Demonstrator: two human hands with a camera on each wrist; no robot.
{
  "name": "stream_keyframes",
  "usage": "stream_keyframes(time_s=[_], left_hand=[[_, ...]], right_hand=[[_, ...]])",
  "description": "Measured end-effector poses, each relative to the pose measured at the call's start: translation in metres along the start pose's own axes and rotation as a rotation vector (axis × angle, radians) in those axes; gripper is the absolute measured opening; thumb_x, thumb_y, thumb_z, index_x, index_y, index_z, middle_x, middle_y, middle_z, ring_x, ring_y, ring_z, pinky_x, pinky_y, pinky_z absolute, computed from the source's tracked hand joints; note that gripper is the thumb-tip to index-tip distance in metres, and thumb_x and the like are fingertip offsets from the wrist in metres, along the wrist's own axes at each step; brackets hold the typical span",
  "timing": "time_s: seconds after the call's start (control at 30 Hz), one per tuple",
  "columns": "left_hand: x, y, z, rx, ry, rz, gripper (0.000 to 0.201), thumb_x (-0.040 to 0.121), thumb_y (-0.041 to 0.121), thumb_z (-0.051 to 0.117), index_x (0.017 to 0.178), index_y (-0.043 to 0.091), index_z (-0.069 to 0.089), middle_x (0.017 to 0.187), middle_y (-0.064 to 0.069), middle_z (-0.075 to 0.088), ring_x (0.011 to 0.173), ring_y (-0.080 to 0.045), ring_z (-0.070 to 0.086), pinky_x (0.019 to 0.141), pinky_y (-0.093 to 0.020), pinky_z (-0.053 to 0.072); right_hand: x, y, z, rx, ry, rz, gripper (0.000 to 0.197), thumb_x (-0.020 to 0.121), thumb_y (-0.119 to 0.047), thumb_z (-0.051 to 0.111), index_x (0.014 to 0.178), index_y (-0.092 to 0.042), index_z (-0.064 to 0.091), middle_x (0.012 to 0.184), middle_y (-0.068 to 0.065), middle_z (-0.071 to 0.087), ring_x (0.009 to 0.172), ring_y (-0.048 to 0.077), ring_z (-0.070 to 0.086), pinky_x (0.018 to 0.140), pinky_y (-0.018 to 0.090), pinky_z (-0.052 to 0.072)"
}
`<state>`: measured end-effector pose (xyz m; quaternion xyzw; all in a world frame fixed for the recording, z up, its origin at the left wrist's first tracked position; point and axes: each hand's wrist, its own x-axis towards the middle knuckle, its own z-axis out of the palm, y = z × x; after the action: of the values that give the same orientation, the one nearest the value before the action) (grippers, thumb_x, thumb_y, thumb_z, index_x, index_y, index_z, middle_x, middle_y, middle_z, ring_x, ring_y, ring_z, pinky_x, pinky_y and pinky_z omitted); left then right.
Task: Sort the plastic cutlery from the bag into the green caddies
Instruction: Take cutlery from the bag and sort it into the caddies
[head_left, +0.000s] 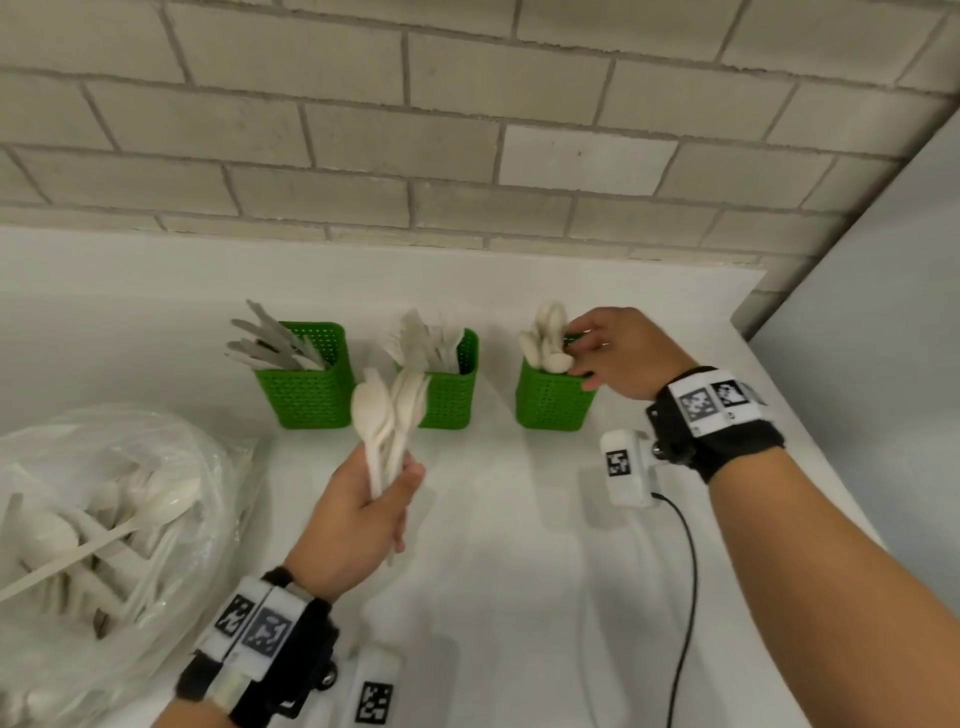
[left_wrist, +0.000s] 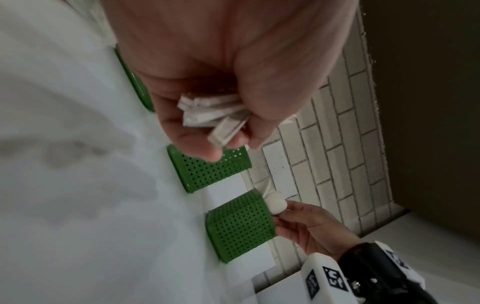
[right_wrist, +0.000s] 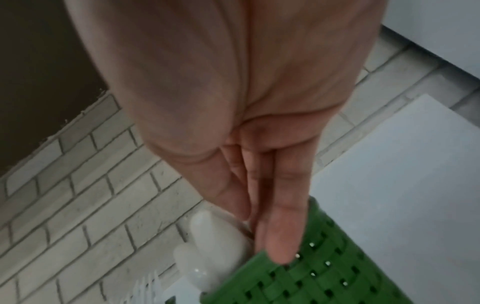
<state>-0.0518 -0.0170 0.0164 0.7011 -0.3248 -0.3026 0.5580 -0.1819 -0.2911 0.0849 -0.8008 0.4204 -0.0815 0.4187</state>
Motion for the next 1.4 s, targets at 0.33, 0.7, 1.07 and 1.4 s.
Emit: stream_keyframes(time_s=[0.33, 0.7, 1.07, 1.4], left_hand=[[0.000, 0.017, 0.014, -0.173, -0.108, 0.004, 0.013, 0.097, 0.026, 0.055, 0.089, 0.017, 0.052, 0.062, -0.001, 0.045, 0.049, -0.015, 0.044, 0.045, -0.028, 0.041], [-0.009, 0.021, 0.003, -0.436, -0.247, -0.103, 0.033, 0.096, 0.033, 0.047, 0.112, 0.007, 0.062, 0.073, -0.004, 0.061, 0.045, -0.018, 0.051, 0.043, -0.027, 0.044], [-0.015, 0.014, -0.008, -0.343, -0.143, -0.060, 0.022, 0.101, 0.021, 0.046, 0.109, 0.005, 0.059, 0.078, -0.007, 0.068, 0.049, -0.021, 0.056, 0.044, -0.030, 0.047], [-0.017, 0.012, -0.015, -0.301, -0.077, -0.055, 0.022, 0.102, 0.020, 0.044, 0.119, 0.009, 0.054, 0.089, -0.010, 0.072, 0.057, -0.027, 0.065, 0.045, -0.032, 0.051]], right_hand=[[-0.071, -0.052, 0.054, 0.065, -0.067, -0.313, 0.028, 0.081, -0.046, 0.071, 0.100, -0.026, 0.068, 0.084, -0.002, 0.070, 0.072, 0.009, 0.066, 0.064, 0.021, 0.051], [-0.070, -0.048, 0.098, 0.448, -0.251, -0.260, 0.037, 0.073, -0.032, 0.075, 0.097, -0.006, 0.065, 0.083, 0.007, 0.068, 0.069, 0.014, 0.062, 0.054, 0.026, 0.046], [-0.069, -0.053, 0.111, 0.594, -0.317, -0.238, 0.014, 0.092, -0.003, 0.060, 0.103, 0.004, 0.064, 0.074, 0.008, 0.068, 0.061, 0.012, 0.063, 0.056, 0.021, 0.053], [-0.068, -0.062, 0.117, 0.624, -0.208, -0.147, 0.014, 0.094, 0.001, 0.055, 0.090, -0.001, 0.068, 0.072, 0.011, 0.070, 0.055, 0.013, 0.063, 0.054, 0.024, 0.056]])
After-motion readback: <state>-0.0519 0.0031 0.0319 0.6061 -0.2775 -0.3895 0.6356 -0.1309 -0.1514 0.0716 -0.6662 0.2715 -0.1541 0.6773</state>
